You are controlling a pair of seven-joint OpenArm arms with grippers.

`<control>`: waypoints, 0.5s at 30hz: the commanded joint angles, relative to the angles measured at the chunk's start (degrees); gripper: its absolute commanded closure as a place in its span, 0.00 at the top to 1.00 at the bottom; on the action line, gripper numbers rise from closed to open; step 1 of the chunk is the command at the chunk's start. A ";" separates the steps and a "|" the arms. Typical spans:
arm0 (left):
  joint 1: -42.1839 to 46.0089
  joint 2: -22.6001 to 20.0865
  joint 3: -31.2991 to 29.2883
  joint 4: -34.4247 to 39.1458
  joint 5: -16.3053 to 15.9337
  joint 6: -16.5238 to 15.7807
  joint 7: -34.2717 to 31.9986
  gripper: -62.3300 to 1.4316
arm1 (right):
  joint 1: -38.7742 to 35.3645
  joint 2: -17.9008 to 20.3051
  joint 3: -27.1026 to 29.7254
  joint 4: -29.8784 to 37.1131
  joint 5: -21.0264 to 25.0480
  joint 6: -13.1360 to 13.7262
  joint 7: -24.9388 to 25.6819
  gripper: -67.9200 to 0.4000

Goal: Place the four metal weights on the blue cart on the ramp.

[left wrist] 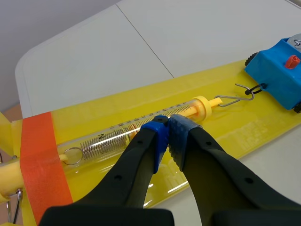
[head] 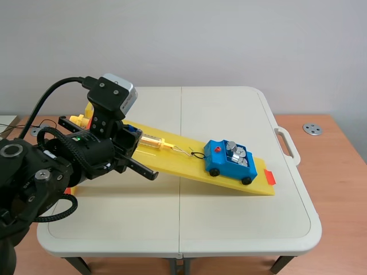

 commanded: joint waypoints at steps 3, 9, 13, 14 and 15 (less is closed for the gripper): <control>-1.75 1.07 -0.96 5.60 -1.90 2.40 -8.28 0.08 | 0.42 2.49 2.82 5.40 3.39 1.55 6.27 0.02; -1.27 1.05 -0.96 5.95 -3.30 2.40 -7.15 0.08 | 1.31 2.51 2.82 5.40 3.34 1.53 7.58 0.02; 0.66 0.50 -1.03 9.22 -5.20 2.21 -4.28 0.08 | 4.37 2.51 2.82 5.40 3.39 1.55 8.94 0.02; 1.51 0.09 -1.03 10.60 -5.49 2.21 -3.50 0.08 | 5.33 2.51 2.82 5.40 3.39 1.55 9.42 0.02; 2.47 -0.39 -1.03 12.15 -5.81 2.21 -2.58 0.08 | 6.34 2.51 2.82 5.40 3.39 1.53 9.88 0.02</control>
